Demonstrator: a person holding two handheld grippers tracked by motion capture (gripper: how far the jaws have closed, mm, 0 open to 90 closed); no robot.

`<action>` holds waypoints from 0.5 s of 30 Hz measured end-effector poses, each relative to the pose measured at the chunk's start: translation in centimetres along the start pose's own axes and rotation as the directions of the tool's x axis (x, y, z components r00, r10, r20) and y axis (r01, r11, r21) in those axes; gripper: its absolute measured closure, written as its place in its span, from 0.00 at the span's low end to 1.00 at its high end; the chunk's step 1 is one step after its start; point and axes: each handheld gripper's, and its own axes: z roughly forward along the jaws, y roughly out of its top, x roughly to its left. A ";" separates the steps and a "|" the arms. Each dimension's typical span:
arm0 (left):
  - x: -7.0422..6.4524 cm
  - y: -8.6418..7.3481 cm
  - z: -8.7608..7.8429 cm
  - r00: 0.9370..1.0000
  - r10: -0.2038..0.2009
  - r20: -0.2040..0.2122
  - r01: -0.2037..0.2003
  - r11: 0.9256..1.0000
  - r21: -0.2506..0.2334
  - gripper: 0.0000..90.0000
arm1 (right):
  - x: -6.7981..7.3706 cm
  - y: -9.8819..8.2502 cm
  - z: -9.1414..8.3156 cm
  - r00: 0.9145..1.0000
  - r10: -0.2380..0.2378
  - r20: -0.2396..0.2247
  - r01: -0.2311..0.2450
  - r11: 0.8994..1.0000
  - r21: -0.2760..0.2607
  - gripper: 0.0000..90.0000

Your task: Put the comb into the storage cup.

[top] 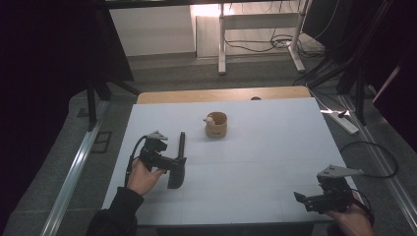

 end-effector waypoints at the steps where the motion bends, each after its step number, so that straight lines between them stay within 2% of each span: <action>1: 0.1 0.1 0.1 1.000 -0.004 0.001 0.004 1.000 -0.001 0.00 | 0.0 0.0 0.0 1.000 0.000 0.000 0.000 1.000 0.000 0.00; 8: 0.3 0.9 0.9 1.000 -0.007 0.011 0.007 1.000 0.006 0.00 | 0.0 0.0 0.0 1.000 -0.001 -0.002 0.001 1.000 0.002 0.00; 15: 0.5 1.8 1.5 1.000 0.008 0.011 -0.008 1.000 0.019 0.00 | 0.0 0.0 0.0 1.000 -0.001 -0.002 0.001 1.000 0.005 0.00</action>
